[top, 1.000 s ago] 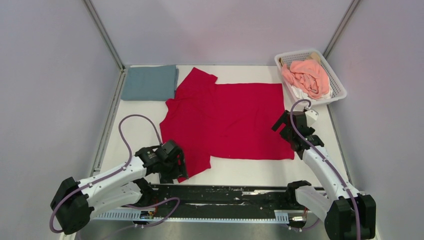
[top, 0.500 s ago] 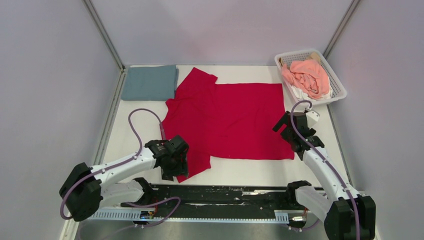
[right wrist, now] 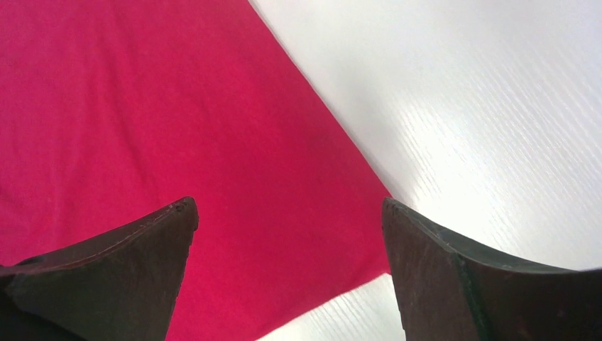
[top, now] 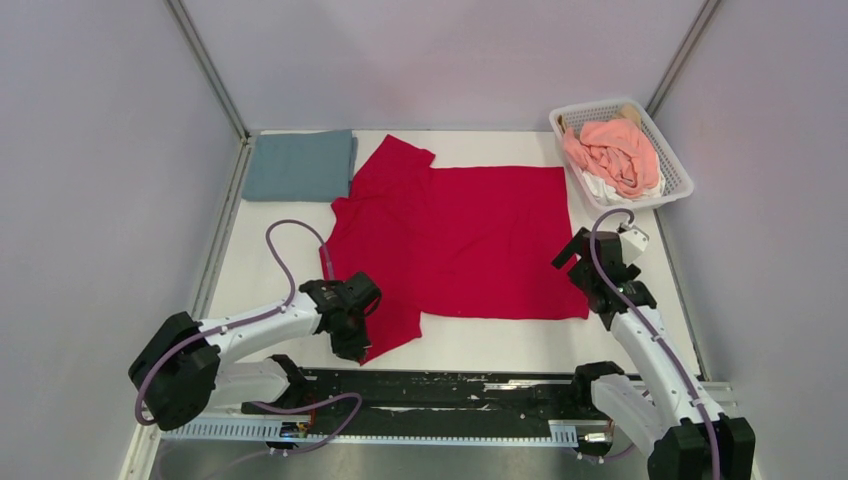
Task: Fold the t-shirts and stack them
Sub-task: Grab the side of the flattened tshirt closest away from the robot with both arms
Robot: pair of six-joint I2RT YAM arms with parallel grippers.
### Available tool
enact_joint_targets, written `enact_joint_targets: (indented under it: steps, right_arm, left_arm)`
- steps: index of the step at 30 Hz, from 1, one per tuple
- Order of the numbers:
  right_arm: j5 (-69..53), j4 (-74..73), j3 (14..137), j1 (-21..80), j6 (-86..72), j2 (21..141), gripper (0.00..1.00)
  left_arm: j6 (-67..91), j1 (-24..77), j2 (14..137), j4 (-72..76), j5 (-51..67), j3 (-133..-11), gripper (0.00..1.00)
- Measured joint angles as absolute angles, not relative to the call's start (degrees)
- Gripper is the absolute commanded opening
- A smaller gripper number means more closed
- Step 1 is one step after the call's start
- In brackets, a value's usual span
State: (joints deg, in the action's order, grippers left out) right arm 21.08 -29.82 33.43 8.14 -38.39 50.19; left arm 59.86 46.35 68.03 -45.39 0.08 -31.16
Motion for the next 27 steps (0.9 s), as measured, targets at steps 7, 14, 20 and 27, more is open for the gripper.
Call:
enact_joint_targets:
  steps: [7,14,20,27]
  right_arm:
    - [19.7,-37.8,32.2,5.7,-42.0,48.9,0.94]
    - [18.2,-39.8,27.1,2.7,-46.9,50.9,0.62]
    - [17.9,-37.9,23.4,0.9,-48.9,51.8,0.53]
    - [18.6,-31.6,23.3,0.9,-49.5,55.1,0.34]
  left_arm:
    - [59.4,46.3,68.0,-43.8,1.7,-31.1,0.00]
    - [58.4,46.4,66.3,-40.2,3.7,-29.8,0.00]
    - [57.8,46.4,64.8,-36.2,5.0,-28.3,0.00]
    - [57.3,46.4,64.8,-33.8,6.2,-27.8,0.00]
